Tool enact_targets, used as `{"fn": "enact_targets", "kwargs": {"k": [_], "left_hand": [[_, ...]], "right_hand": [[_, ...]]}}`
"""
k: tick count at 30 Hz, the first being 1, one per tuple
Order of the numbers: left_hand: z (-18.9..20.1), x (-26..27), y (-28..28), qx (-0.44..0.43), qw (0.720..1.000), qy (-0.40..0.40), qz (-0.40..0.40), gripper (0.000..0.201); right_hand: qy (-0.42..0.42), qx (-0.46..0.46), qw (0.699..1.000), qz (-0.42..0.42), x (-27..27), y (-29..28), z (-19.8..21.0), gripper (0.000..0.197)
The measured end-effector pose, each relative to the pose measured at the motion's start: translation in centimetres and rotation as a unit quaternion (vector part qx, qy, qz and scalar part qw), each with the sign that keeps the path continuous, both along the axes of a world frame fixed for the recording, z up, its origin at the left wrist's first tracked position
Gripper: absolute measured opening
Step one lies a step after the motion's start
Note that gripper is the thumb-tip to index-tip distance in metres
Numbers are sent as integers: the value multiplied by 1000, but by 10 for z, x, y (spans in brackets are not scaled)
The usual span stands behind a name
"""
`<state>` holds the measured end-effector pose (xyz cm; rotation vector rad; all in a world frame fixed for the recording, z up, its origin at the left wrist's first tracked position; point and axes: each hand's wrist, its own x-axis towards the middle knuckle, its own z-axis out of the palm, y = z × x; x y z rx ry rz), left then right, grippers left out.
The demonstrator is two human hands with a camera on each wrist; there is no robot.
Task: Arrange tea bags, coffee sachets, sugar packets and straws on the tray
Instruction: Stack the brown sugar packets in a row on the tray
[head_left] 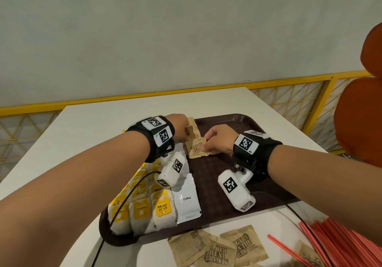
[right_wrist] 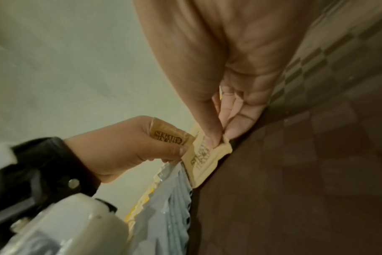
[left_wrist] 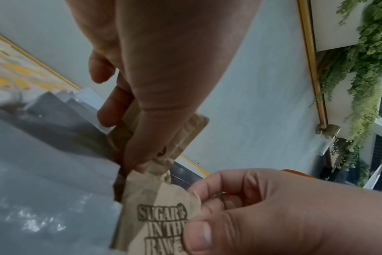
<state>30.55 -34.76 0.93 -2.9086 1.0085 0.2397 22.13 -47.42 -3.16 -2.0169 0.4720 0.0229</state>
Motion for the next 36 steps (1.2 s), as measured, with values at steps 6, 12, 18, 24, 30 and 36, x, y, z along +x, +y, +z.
{"fn": "enact_targets", "kwargs": {"k": [6,12,18,24,30,36], "left_hand": [[-1,0,-1,9,1000,5,11,21],[1,1,-1,15,1000,9,13,29],[-1,2,0,20,1000,11,16,30],[0,2,1,20,1000,12,9,20],[11,1,8,-78,995,48,25,23],[18,-17,22,-257,941,216,44,45]], "right_hand": [[25,28,999,9,-1,1,5,34],[29,33,999,29,-1,5,7,33],[22,19,1000,12,-3,7,7,29],[20,8,1000,-2,-1,11,6,29],[36,1,999,6,-7,10,12,22],[-68,93,993,6,-11,6,30,12]]}}
